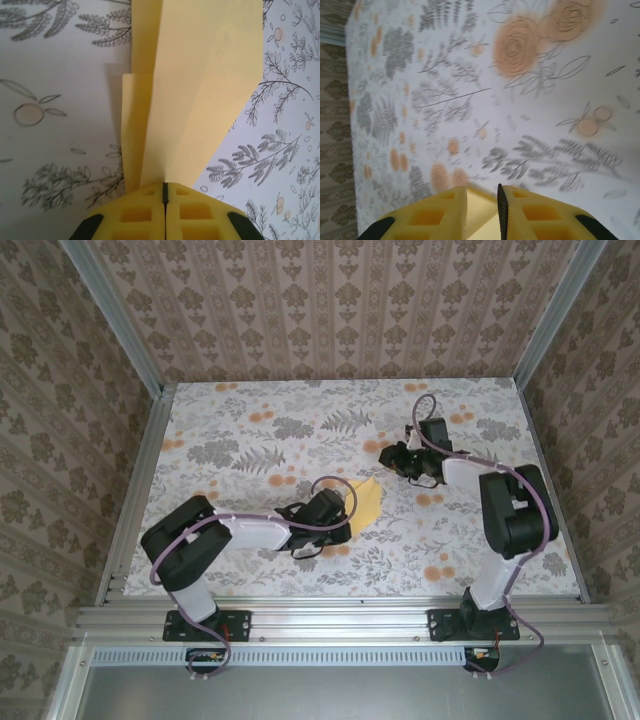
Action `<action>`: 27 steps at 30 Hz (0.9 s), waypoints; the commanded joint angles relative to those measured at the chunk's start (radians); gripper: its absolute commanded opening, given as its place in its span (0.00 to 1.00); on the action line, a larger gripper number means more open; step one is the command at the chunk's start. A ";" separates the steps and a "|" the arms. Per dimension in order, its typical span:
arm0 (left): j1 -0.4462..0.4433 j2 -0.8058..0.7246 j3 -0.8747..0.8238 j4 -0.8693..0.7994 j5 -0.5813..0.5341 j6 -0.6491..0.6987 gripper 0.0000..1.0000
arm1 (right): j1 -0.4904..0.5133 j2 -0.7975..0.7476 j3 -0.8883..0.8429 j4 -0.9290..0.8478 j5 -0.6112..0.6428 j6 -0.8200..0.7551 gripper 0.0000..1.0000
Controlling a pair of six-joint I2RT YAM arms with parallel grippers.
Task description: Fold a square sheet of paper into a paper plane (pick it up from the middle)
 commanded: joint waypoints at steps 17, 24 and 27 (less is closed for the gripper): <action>0.083 -0.252 -0.063 -0.069 -0.054 0.015 0.49 | 0.219 -0.071 -0.081 -0.231 0.097 -0.077 0.39; 0.085 -0.124 -0.011 -0.014 0.011 0.036 0.48 | 0.230 0.000 -0.041 -0.248 0.100 -0.078 0.38; 0.086 -0.074 0.028 -0.014 0.016 0.051 0.45 | 0.229 0.024 -0.028 -0.248 0.081 -0.078 0.37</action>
